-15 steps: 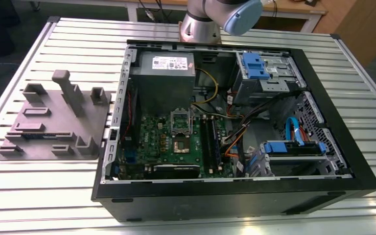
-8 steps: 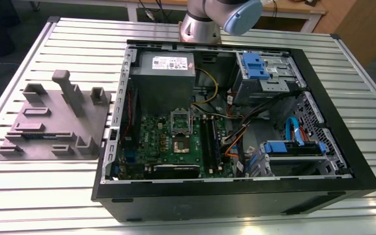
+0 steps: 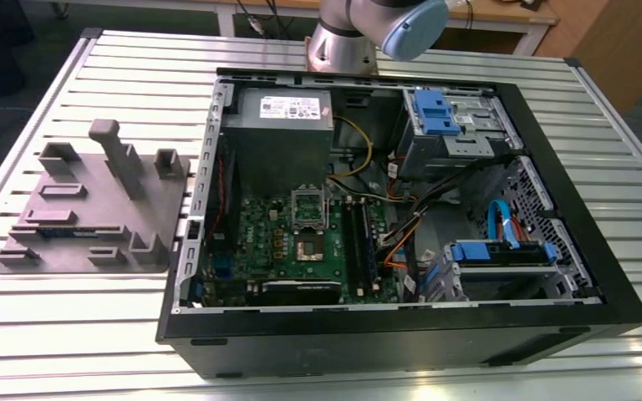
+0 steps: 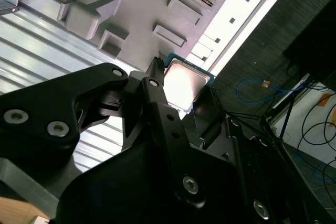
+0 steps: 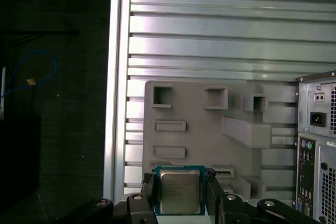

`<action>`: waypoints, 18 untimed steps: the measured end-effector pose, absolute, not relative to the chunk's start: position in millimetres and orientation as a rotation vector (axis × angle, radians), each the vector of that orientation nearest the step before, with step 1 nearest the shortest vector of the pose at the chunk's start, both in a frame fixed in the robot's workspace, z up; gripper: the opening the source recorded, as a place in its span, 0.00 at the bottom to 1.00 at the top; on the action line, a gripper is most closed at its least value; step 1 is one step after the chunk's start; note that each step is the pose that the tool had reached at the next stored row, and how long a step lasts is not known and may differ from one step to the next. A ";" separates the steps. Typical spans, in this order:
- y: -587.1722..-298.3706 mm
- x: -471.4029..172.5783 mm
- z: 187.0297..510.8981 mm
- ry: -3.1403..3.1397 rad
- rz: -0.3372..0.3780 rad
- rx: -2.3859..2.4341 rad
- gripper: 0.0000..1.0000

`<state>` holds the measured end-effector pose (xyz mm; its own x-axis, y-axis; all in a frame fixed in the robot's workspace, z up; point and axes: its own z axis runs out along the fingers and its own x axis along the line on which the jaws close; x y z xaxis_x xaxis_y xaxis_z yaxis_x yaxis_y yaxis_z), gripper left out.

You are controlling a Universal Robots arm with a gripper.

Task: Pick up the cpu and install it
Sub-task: 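Pick up the cpu and move it towards the insertion slot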

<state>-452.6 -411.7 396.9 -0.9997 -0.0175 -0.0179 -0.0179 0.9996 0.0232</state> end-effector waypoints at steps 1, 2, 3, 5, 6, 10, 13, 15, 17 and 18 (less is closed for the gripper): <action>-411.7 -452.3 396.9 3.124 0.036 -0.028 0.47; -411.7 -452.0 396.9 3.124 0.036 -0.028 0.47; -411.7 -451.6 397.0 3.124 0.036 -0.028 0.47; -411.7 -450.6 396.9 3.124 0.036 -0.028 0.47; -411.7 -450.1 396.9 3.124 0.036 -0.028 0.47; -411.7 -447.7 396.9 3.124 0.036 -0.028 0.47; -411.7 -446.1 396.9 3.123 0.036 -0.027 0.47; -411.7 -445.0 396.9 3.124 0.036 -0.028 0.47; -411.7 -443.9 396.9 3.124 0.036 -0.028 0.47; -411.7 -443.4 396.9 3.124 0.036 -0.028 0.47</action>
<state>-443.4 -411.7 396.9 -0.9997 -0.0175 -0.0180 -0.0179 0.9996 0.0232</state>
